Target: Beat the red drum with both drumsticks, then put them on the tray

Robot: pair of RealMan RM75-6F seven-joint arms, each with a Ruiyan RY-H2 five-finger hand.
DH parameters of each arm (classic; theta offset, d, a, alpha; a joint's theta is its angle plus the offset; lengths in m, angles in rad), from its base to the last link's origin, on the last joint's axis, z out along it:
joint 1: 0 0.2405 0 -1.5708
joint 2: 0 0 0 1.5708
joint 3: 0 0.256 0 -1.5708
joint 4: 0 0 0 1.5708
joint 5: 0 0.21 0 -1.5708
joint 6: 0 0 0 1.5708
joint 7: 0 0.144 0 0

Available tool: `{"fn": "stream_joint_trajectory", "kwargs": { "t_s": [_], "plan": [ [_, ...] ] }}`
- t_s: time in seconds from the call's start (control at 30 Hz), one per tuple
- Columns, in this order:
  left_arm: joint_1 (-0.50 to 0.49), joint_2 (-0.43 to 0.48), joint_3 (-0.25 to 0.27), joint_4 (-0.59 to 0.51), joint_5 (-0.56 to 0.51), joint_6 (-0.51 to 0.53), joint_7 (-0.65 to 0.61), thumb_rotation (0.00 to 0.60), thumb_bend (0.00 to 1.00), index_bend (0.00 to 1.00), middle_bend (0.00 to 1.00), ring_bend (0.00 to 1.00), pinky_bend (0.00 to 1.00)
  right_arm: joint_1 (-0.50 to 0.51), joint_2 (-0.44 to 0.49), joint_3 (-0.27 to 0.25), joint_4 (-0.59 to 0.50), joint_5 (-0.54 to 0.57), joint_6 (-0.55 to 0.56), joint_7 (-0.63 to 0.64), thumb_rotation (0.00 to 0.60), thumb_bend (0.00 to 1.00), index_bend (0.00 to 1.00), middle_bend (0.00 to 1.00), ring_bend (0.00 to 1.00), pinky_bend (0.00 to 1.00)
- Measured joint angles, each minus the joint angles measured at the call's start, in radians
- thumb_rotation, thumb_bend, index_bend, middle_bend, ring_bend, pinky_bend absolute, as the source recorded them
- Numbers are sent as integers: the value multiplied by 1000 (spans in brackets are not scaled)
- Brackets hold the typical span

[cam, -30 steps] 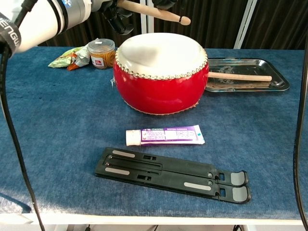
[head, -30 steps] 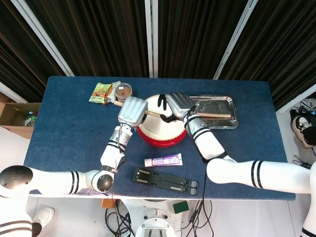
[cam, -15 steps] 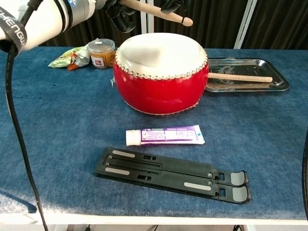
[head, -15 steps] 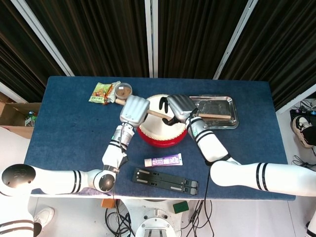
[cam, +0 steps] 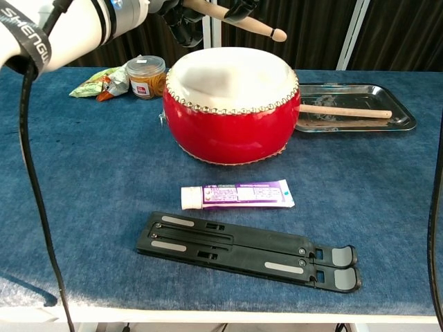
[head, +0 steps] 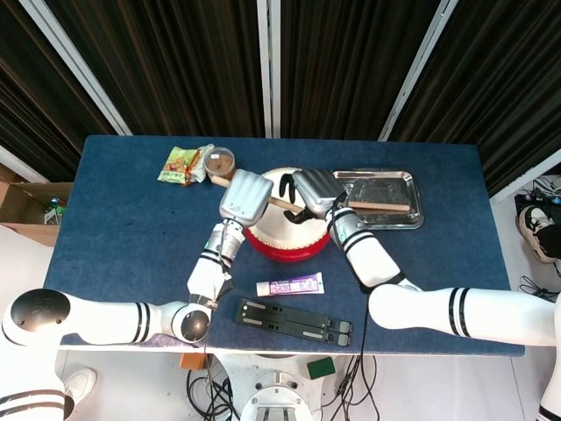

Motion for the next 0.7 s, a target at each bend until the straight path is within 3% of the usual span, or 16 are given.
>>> {"fn": "stream_joint_trajectory", "kwargs": {
  "t_s": [0.7],
  "plan": [
    [-14,-4,2,-1,-16,7,11,600,411,1000,1000,1000,1000,3,-20,1,-1,0,25,-5,600,407,541,538,370,404]
  ]
}}
